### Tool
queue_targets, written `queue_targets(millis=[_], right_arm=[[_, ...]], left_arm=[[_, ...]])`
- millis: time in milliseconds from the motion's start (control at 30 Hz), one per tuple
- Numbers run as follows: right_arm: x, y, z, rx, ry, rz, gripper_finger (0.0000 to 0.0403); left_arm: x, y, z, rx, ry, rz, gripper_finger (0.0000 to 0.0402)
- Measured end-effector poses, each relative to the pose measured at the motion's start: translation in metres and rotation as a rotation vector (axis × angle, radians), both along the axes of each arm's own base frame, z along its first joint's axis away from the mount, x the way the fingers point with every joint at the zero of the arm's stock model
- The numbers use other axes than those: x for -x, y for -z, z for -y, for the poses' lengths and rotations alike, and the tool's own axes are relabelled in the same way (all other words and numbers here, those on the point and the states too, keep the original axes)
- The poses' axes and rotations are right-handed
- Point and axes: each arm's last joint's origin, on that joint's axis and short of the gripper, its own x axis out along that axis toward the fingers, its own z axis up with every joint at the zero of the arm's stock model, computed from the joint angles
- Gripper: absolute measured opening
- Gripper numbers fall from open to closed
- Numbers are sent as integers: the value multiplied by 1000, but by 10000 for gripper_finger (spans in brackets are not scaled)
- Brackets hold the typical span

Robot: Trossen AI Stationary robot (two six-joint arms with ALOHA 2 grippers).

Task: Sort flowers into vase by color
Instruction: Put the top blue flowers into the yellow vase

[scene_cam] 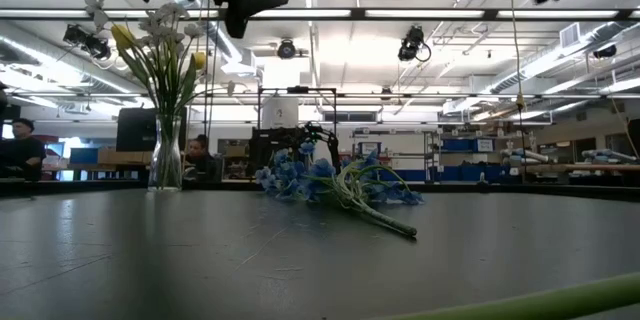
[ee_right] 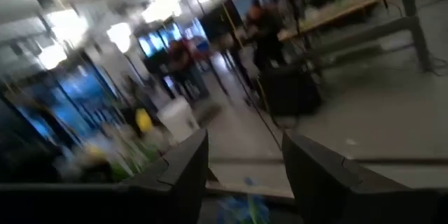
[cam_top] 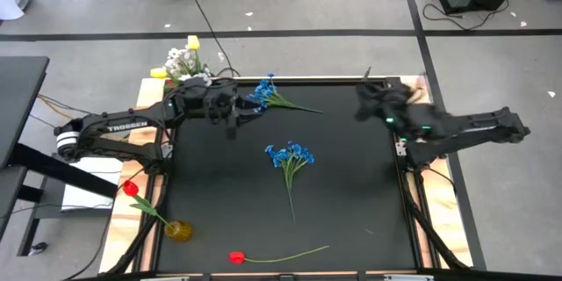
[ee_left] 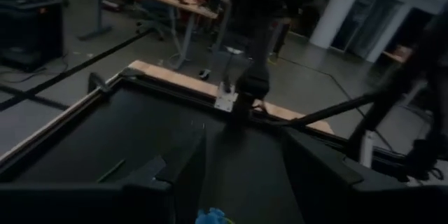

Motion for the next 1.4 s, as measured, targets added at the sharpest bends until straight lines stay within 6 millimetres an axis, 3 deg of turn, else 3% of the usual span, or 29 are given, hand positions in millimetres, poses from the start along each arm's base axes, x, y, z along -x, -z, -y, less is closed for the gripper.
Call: queue_targets(millis=[200,400,500,633,833,967,1167,1400], right_arm=[[-47,34,23,-70,-100,-137,191],[-77,69,54,-301,-340,-181,191],[-88,83,64,-329,-473,-245,191],[-103,102,77,-239,-501,-370,191],[-131,135,113,-346,-532,-484,188],[-154,147,141,-407,-559,-593,187],[-183,162,177,-529,-574,-887,187],[-208,171,215,-625,-626,-1045,187]], left_arm=[[0,3,-2,6,-76,-23,192],[1,7,-3,18,-120,-72,192],[1,11,-1,35,-112,-115,192],[3,17,-1,40,-113,-176,192],[9,25,-12,89,-170,-249,192],[14,30,-17,128,-192,-307,192],[16,34,-17,111,-186,-353,192],[19,34,-24,105,-212,-353,192]])
